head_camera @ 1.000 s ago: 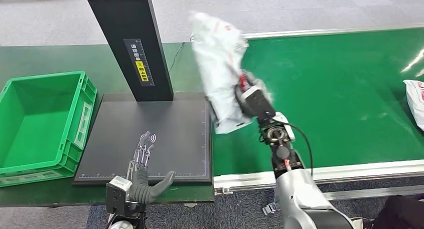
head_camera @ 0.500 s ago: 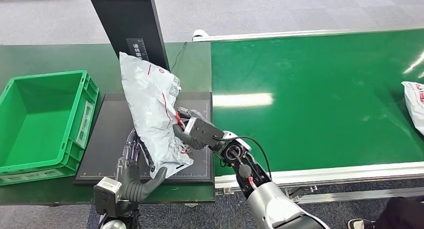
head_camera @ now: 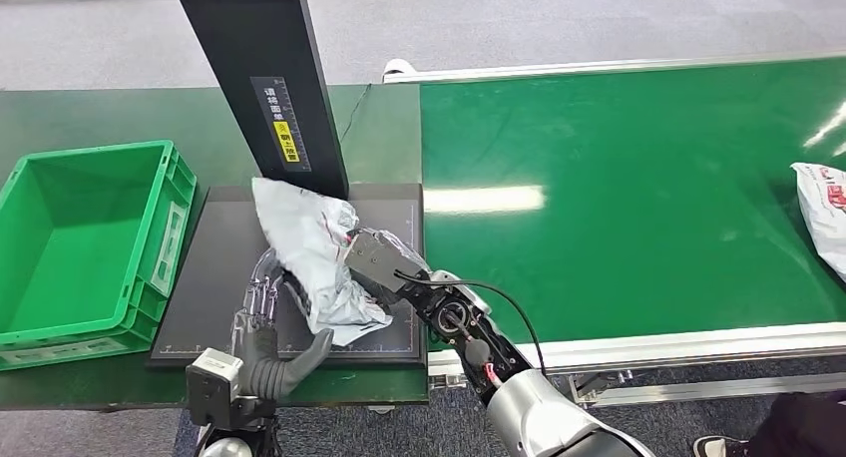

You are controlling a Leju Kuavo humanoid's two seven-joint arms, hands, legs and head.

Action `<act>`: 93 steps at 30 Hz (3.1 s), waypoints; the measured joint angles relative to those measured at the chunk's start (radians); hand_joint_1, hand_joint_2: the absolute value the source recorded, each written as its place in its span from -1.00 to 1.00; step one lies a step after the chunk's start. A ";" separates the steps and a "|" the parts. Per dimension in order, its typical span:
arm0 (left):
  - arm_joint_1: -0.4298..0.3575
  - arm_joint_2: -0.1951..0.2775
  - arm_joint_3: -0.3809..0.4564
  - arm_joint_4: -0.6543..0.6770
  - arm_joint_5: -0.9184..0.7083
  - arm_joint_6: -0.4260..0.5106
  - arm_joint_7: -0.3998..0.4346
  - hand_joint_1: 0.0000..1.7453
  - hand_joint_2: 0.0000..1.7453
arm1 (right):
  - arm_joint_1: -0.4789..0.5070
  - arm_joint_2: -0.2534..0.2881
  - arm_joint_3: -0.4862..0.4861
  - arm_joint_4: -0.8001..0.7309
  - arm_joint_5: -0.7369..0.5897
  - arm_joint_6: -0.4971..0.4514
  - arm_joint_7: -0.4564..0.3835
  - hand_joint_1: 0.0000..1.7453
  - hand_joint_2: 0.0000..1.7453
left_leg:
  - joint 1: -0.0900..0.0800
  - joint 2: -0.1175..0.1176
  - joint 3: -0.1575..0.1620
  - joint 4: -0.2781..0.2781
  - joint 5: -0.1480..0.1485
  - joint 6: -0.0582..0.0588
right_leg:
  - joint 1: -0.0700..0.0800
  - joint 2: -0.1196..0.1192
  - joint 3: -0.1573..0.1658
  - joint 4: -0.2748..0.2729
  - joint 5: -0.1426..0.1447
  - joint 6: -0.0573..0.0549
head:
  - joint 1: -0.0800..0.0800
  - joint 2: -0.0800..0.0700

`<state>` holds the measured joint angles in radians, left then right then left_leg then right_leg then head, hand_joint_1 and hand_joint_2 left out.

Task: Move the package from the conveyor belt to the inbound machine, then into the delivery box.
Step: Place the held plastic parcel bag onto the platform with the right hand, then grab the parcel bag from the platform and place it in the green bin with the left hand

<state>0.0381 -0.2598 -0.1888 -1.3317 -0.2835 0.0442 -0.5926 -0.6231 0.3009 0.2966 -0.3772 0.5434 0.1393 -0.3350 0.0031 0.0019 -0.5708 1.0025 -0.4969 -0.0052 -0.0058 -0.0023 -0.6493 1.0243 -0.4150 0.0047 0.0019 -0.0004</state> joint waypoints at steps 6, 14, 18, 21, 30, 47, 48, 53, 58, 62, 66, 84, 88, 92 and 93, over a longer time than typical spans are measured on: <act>0.004 0.000 -0.002 -0.018 0.000 0.013 0.009 -1.00 1.00 | 0.000 -0.008 0.022 0.012 -0.010 -0.124 0.087 1.00 1.00 | 0.000 0.000 0.000 0.000 0.000 0.000 | 0.000 0.000 0.000 0.000 0.000 0.000 | 0.000 0.000; 0.007 0.000 -0.002 -0.024 0.002 0.019 0.011 -1.00 1.00 | 0.000 -0.017 0.022 0.020 -0.015 -0.144 0.109 -0.97 1.00 | 0.000 0.000 0.000 0.000 0.000 0.000 | 0.000 0.000 0.000 0.000 0.000 0.000 | 0.000 0.000; 0.007 0.001 -0.002 -0.024 0.004 0.024 0.013 -1.00 1.00 | 0.000 -0.022 0.022 0.022 -0.016 -0.161 0.120 -1.00 1.00 | 0.000 0.000 0.000 0.000 0.000 0.000 | 0.000 0.000 0.000 0.000 0.000 0.000 | 0.000 0.000; 0.008 0.001 -0.002 -0.024 0.005 0.026 0.014 -1.00 1.00 | 0.000 -0.023 0.022 0.022 -0.018 -0.168 0.121 -1.00 1.00 | 0.000 0.000 0.000 0.000 0.000 0.000 | 0.000 0.000 0.000 0.000 0.000 0.000 | 0.000 0.000; -0.004 0.003 -0.001 0.000 0.016 0.040 -0.014 -1.00 1.00 | 0.056 -0.026 -0.077 -0.138 -0.357 -0.235 -0.345 -1.00 1.00 | 0.000 0.000 0.000 0.000 0.000 0.000 | 0.000 0.000 0.000 0.000 0.000 0.000 | 0.000 0.000; -0.025 0.003 -0.001 0.068 0.015 0.039 -0.028 -1.00 1.00 | 0.222 -0.026 -0.126 -0.496 -0.481 -0.221 -0.365 -1.00 1.00 | 0.000 0.000 0.000 0.000 0.000 0.000 | 0.000 0.000 0.000 0.000 0.000 0.000 | 0.000 0.000; -0.025 0.003 -0.002 0.071 0.012 0.038 -0.030 -1.00 1.00 | 0.234 -0.026 -0.127 -0.521 -0.501 -0.224 -0.365 -1.00 1.00 | 0.000 0.000 0.000 0.000 0.000 0.000 | 0.000 0.000 0.000 0.000 0.000 0.000 | 0.000 0.000; -0.040 0.007 -0.009 0.101 -0.064 0.041 0.000 -1.00 1.00 | 0.296 -0.021 -0.135 -0.667 -0.580 -0.216 -0.366 -1.00 1.00 | 0.000 0.000 0.000 0.000 -0.001 0.000 | 0.000 0.000 0.000 0.000 0.000 0.000 | 0.000 0.000; -0.156 0.017 -0.019 0.225 -0.218 0.092 0.083 -1.00 1.00 | 0.329 -0.004 -0.147 -0.761 -0.603 -0.197 -0.366 -1.00 1.00 | 0.000 0.000 0.000 0.000 0.000 0.000 | 0.000 0.000 0.000 -0.001 0.001 -0.001 | 0.000 0.000; -0.311 0.026 -0.015 0.420 -0.247 0.116 0.105 -1.00 1.00 | 0.339 0.008 -0.147 -0.794 -0.607 -0.194 -0.366 -1.00 1.00 | -0.001 0.000 0.001 0.000 0.002 -0.001 | 0.000 0.000 0.001 0.000 0.003 -0.002 | 0.000 0.000; -0.455 0.042 -0.001 0.632 -0.267 0.138 0.148 -1.00 1.00 | 0.351 0.013 -0.144 -0.829 -0.612 -0.195 -0.366 -1.00 1.00 | -0.001 0.000 0.001 0.000 0.003 -0.001 | 0.000 0.000 0.001 0.000 0.003 -0.003 | 0.000 0.000; -0.678 0.065 0.003 0.947 -0.379 0.125 0.285 -0.81 1.00 | 0.372 0.013 -0.135 -0.863 -0.627 -0.197 -0.366 -1.00 1.00 | -0.001 0.000 0.004 0.000 0.004 -0.002 | 0.000 0.000 0.004 0.000 0.004 -0.004 | 0.000 0.000; -0.683 0.066 -0.001 0.960 -0.395 0.118 0.287 0.95 1.00 | 0.376 0.012 -0.135 -0.863 -0.629 -0.195 -0.366 -1.00 1.00 | -0.001 0.000 0.005 0.000 0.004 -0.002 | 0.000 0.000 0.005 0.000 0.004 -0.004 | 0.000 0.000; -0.684 0.067 -0.001 0.966 -0.398 0.120 0.274 1.00 1.00 | 0.378 0.007 -0.134 -0.862 -0.647 -0.200 -0.366 -1.00 1.00 | -0.001 0.000 0.005 0.000 0.004 -0.002 | 0.000 0.000 0.006 0.000 0.003 -0.004 | 0.000 0.000; -0.684 0.067 -0.001 0.967 -0.397 0.125 0.265 1.00 1.00 | 0.378 0.005 -0.133 -0.861 -0.649 -0.201 -0.366 -1.00 1.00 | -0.001 0.000 0.005 0.000 0.004 -0.002 | 0.000 0.000 0.006 0.000 0.004 -0.004 | 0.000 0.000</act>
<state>-0.6459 -0.1925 -0.1900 -0.3647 -0.6809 0.1690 -0.3271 -0.2451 0.3062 0.1637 -1.2383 -0.1056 -0.0620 -0.7009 0.0026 0.0016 -0.5655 1.0024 -0.4931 -0.0070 -0.0059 -0.0026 -0.6434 1.0247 -0.4115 0.0011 0.0019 -0.0004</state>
